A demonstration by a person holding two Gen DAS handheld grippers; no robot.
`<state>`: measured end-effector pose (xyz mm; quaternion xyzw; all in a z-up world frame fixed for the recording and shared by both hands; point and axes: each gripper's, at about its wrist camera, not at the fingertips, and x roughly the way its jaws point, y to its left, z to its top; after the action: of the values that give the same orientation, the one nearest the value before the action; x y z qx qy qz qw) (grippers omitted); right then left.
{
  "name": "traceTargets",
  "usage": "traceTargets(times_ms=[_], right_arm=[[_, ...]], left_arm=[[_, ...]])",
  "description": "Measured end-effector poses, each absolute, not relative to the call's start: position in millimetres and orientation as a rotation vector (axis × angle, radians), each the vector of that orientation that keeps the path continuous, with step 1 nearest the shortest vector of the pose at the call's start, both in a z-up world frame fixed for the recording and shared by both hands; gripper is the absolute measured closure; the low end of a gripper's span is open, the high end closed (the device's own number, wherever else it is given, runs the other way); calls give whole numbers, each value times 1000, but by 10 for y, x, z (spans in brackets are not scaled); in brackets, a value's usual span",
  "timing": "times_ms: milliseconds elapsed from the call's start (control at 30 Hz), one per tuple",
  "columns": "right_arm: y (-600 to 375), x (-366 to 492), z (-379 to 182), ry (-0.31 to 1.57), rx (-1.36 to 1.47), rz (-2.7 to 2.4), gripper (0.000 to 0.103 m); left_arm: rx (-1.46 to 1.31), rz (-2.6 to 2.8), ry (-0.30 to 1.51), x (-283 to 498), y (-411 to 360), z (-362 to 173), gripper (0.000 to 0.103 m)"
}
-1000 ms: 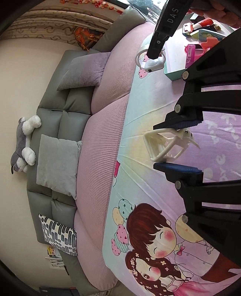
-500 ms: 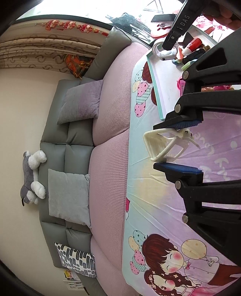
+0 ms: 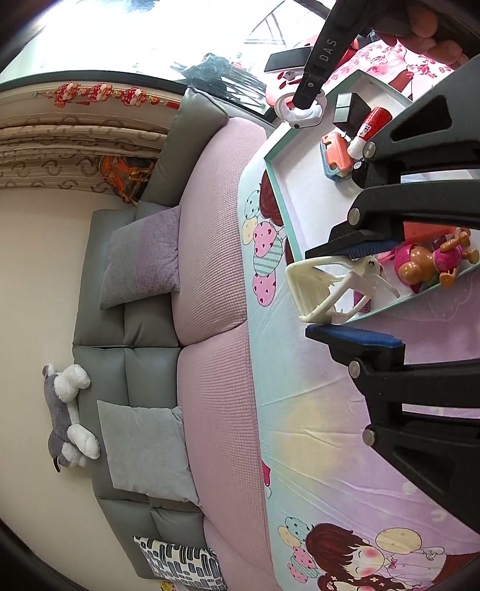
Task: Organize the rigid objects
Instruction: 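Carry the white clip and round white gadget over the teal tray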
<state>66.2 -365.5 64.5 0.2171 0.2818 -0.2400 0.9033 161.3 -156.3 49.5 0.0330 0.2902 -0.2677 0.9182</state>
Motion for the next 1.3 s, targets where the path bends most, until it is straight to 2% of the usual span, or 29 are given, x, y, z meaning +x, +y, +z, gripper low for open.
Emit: traceTargets(times_ms=[400, 1300], right_arm=[[-3813, 591, 677, 559, 432, -520, 83], [-3943, 685, 462, 637, 453, -486, 83]], left_arm=[[131, -663, 614, 1391, -2118, 415, 68], [171, -653, 656, 1374, -2408, 239, 68]])
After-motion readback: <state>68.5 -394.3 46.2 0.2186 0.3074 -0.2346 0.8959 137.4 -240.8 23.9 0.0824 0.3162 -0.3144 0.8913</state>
